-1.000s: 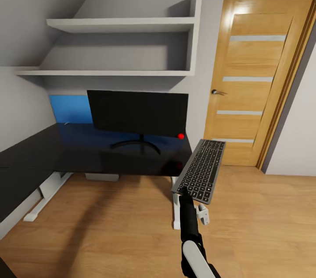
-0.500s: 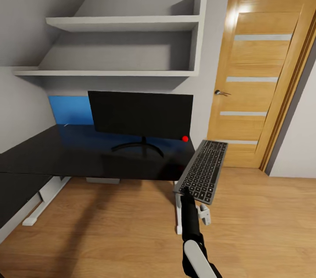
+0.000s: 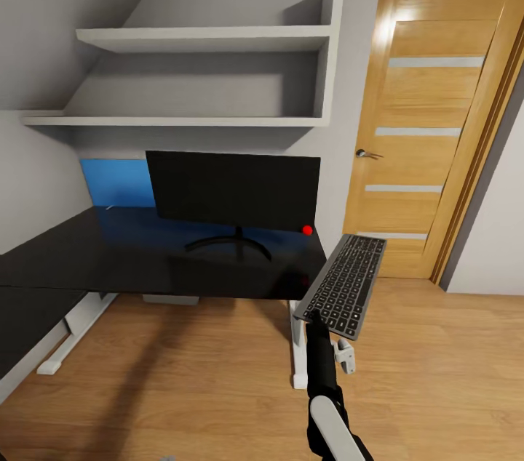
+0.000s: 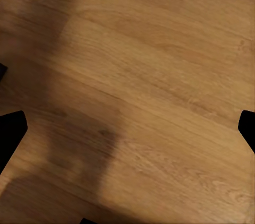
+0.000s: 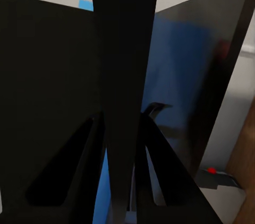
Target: In the bedroom, organize the workspace by keeping the computer under the desk, ensuring the monitor is on the desk, placing the keyboard on the desk next to the monitor, placing the mouse on the desk next to the keyboard, moving the folder from the swivel chair onto the desk next to the mouse, stacking the notebook on top of the folder with the pen on top of the notebook, and positioning the swivel chair next to the desk.
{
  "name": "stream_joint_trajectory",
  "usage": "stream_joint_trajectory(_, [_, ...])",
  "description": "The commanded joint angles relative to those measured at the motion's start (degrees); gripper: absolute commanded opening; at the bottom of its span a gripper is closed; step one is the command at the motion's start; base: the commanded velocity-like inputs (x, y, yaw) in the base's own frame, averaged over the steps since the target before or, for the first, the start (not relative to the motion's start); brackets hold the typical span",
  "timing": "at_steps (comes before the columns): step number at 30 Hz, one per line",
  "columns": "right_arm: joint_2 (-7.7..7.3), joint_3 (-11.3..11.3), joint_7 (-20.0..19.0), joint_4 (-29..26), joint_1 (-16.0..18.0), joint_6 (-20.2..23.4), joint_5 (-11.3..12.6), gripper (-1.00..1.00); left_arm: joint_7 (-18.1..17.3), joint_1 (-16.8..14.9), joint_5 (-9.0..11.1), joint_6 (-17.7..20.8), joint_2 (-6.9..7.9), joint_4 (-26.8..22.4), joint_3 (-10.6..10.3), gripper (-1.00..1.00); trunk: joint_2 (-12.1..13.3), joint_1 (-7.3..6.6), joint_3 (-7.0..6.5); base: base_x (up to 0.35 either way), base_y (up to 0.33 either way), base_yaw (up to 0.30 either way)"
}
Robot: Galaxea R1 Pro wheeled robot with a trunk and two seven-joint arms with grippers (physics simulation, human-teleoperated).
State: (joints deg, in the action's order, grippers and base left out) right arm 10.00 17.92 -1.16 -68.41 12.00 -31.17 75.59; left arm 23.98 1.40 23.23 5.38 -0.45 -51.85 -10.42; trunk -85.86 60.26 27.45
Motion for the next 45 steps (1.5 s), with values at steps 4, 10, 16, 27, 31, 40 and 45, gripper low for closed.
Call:
stream_joint_trajectory(4, [0.00,0.09,-0.41,-0.05,0.04,-0.29,0.53,-1.00,0.30,0.01,0.32,0.25,0.01,-0.12,-0.12,1.00,-0.03,0.00,0.05,0.000,0.000,0.000])
stream_joint_trajectory(10, [0.00,0.16,-0.41,-0.06,0.04,-0.29,0.52,-1.00,0.29,0.01,0.32,0.32,0.01,-0.09,-0.12,1.00,-0.03,0.00,0.05,0.000,0.000,0.000])
stream_joint_trajectory(16, [0.00,0.18,-0.42,-0.10,0.04,-0.29,0.55,-1.00,0.29,0.01,0.32,0.33,0.01,-0.09,-0.12,1.00,-0.83,0.44,0.41,0.000,0.000,0.000])
stream_joint_trajectory(27, [0.00,0.27,-0.42,-0.14,0.04,-0.29,0.50,-1.00,0.34,0.01,0.32,0.33,-0.08,0.00,-0.21,1.00,-5.24,2.86,2.38,0.000,0.000,0.000])
stream_joint_trajectory(31, [0.00,0.27,-0.42,-0.14,0.04,-0.29,0.52,-1.00,0.34,0.01,0.33,0.33,-0.08,0.00,-0.21,1.00,-6.85,3.74,3.10,0.000,0.000,0.000])
stream_joint_trajectory(40, [0.00,0.34,-0.49,-0.32,0.04,-0.29,0.44,-1.00,0.25,0.01,0.28,0.33,-0.08,0.13,-0.43,1.00,-7.65,4.17,3.46,0.000,0.000,0.000])
stream_joint_trajectory(45, [0.00,0.33,-0.46,-0.32,0.04,-0.29,0.44,-1.00,0.19,0.01,0.23,0.25,0.08,0.17,-0.55,1.00,-7.65,4.17,3.46,0.177,0.000,0.000])
